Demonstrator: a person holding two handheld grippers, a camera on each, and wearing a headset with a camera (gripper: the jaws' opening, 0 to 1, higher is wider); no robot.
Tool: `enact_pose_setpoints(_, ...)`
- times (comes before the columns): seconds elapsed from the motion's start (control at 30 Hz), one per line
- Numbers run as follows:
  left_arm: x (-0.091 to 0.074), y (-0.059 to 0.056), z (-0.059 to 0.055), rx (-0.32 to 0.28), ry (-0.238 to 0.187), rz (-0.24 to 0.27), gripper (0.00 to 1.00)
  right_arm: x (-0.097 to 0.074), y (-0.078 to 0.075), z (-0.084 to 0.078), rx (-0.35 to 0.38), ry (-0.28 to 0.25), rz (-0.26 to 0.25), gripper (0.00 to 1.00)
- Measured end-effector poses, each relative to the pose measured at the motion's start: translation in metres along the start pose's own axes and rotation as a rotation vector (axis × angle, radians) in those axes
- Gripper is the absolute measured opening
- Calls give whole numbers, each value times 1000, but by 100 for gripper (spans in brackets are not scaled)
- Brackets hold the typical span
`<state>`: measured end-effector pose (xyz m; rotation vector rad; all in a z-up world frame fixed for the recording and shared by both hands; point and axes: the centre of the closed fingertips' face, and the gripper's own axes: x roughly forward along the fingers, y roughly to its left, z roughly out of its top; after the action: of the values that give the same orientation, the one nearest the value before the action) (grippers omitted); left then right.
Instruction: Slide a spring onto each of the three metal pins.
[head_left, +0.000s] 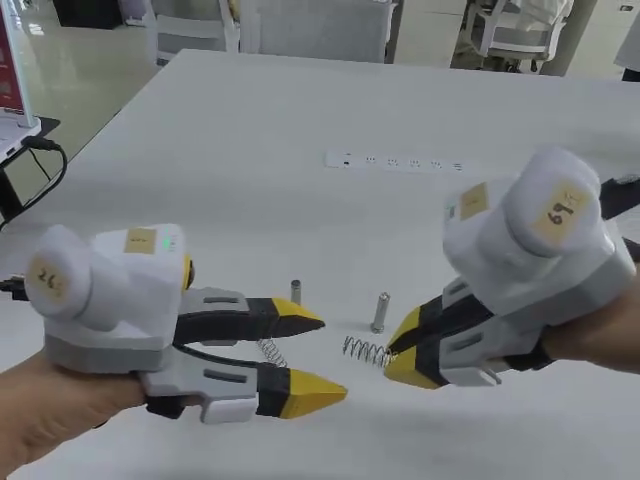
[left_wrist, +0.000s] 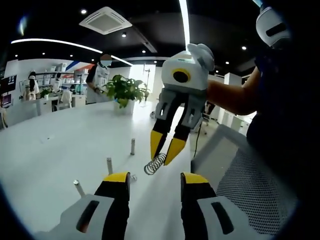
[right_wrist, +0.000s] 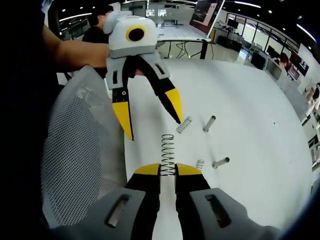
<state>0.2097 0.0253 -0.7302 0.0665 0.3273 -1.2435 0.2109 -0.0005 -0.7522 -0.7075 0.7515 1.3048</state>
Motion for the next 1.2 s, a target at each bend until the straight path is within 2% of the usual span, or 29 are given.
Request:
enact_pose_setpoints(0.3, 4, -6, 0, 17, 15, -40, 28, 2, 10, 7, -53, -6, 27, 8)
enact_pose_setpoints(0.7, 9, -15, -2, 22, 28, -89, 13, 2, 21, 12, -111, -25, 67, 8)
enact_pose_setpoints(0.83, 9, -17, -5, 2, 38, -105, 10, 2, 25, 11, -130, -22, 81, 8)
enact_pose_setpoints(0.9, 9, -19, -4, 5, 37, -115, 5, 2, 26, 10, -139, -19, 86, 8)
enact_pose_setpoints(1.2, 10, -21, -5, -6, 46, -128, 4, 0, 28, 10, -156, -21, 91, 8)
